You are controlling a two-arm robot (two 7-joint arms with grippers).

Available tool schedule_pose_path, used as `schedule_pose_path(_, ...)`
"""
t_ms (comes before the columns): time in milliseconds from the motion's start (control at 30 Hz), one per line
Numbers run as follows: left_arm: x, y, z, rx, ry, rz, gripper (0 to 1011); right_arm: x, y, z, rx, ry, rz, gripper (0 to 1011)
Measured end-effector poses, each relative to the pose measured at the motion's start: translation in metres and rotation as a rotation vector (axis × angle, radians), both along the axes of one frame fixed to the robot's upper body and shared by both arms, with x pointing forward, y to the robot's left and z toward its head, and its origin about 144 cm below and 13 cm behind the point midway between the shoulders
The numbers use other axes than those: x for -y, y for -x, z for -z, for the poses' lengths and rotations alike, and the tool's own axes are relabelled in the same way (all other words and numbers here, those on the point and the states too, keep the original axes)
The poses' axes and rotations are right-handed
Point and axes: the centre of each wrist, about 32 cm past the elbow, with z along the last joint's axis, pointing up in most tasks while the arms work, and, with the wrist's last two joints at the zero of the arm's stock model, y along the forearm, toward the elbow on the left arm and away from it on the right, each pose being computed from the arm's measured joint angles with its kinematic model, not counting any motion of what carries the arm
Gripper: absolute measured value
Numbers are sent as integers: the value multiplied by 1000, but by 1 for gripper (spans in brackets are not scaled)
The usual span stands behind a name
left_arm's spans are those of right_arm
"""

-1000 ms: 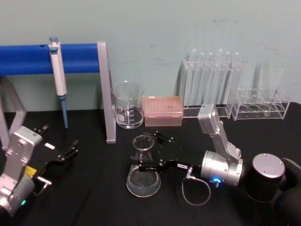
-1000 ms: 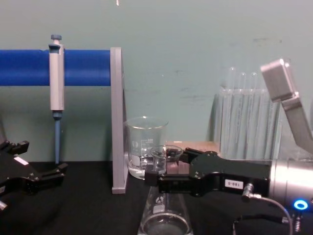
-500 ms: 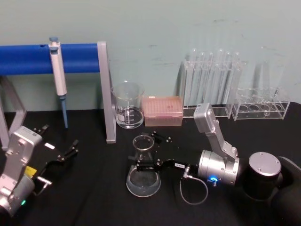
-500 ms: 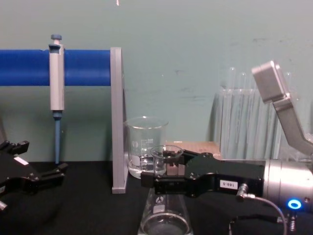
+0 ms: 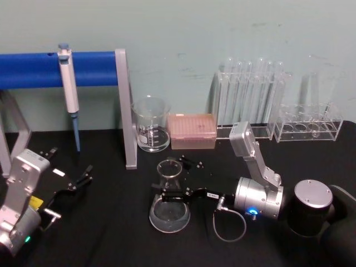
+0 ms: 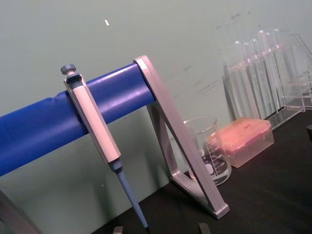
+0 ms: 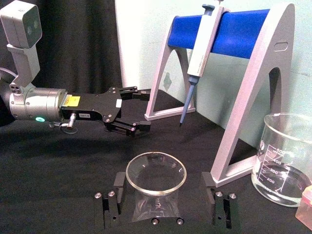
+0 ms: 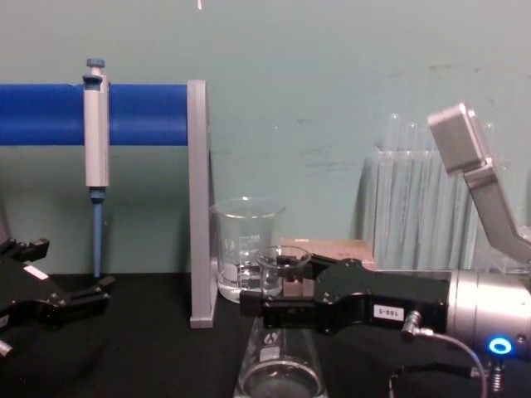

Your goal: Grasp the erlenmeyer flask with one hand, shake it three times, then place it back.

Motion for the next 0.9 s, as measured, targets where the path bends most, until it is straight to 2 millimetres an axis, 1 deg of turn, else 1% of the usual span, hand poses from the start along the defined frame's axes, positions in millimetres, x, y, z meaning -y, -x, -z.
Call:
schedule_pose_path(100,0,0,0,0,0,0,1001,0,0,0,0,0,0,950)
schedule_pose_path(133,0,0,0,0,0,0,1001,0,0,0,0,0,0,911)
schedule_pose_path(200,0,0,0,0,0,0,1001,0,0,0,0,0,0,882)
schedule_pose_path(233,0,0,0,0,0,0,1001,0,0,0,0,0,0,837)
schedule_pose_path(300,0,0,0,0,0,0,1001,0,0,0,0,-1,0,788)
schedule_pose_path(333,0,0,0,0,0,0,1001,0,0,0,0,-1,0,743)
schedule_pose_path(367,0,0,0,0,0,0,1001,0,0,0,0,-1,0,743)
schedule_pose_path(433,0,0,0,0,0,0,1001,0,0,0,0,-1,0,651)
schedule_pose_path(500,0,0,0,0,0,0,1001,0,0,0,0,-1,0,594)
schedule_pose_path(533,0,0,0,0,0,0,1001,0,0,0,0,-1,0,594)
schedule_pose_path(567,0,0,0,0,0,0,1001,0,0,0,0,-1,0,526)
schedule_pose_path(600,0,0,0,0,0,0,1001,0,0,0,0,-1,0,508)
schedule_pose_path(633,0,0,0,0,0,0,1001,0,0,0,0,-1,0,469)
schedule_pose_path(733,0,0,0,0,0,0,1001,0,0,0,0,-1,0,450)
schedule_pose_path(900,0,0,0,0,0,0,1001,0,0,0,0,-1,0,450)
